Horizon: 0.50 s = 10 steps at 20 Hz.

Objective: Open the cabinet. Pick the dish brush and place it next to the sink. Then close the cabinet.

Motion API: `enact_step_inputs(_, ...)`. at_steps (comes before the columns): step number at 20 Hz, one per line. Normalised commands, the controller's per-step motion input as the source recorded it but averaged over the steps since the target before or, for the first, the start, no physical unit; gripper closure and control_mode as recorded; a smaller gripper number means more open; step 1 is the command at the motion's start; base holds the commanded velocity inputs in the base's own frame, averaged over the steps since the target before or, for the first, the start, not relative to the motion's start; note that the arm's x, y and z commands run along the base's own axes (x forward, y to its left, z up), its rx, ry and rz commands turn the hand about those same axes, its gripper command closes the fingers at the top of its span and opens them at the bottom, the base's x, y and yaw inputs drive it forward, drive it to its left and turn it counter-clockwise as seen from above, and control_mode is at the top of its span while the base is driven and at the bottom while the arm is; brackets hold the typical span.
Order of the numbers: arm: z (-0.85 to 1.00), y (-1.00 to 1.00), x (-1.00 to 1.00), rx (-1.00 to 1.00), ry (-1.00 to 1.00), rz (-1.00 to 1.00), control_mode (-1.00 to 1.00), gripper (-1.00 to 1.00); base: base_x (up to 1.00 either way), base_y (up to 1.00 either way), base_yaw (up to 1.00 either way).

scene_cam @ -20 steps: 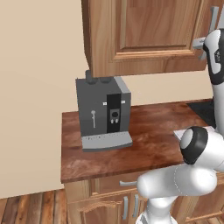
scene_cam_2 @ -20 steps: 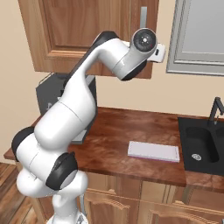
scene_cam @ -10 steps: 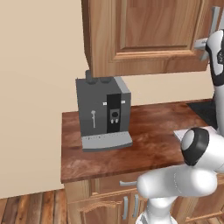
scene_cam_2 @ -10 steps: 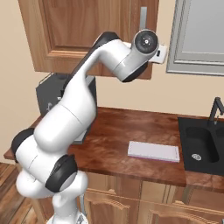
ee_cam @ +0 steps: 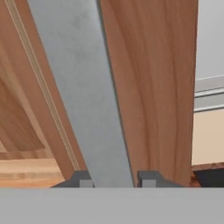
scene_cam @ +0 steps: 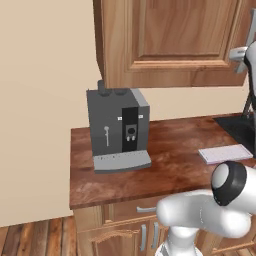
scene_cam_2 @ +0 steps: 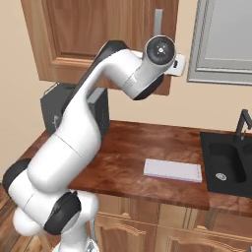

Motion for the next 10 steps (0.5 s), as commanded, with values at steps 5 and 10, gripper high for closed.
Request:
enact_step_inputs(5,0.01,0.38,-0.56,0.0,0.0,0.0,-1.0,1.0,0.0,0.0,0.0)
enact_step_inputs(10,0.0,0.45,-0.67,0.0,0.0,0.0,-1.0,1.0,0.0,0.0,0.0)
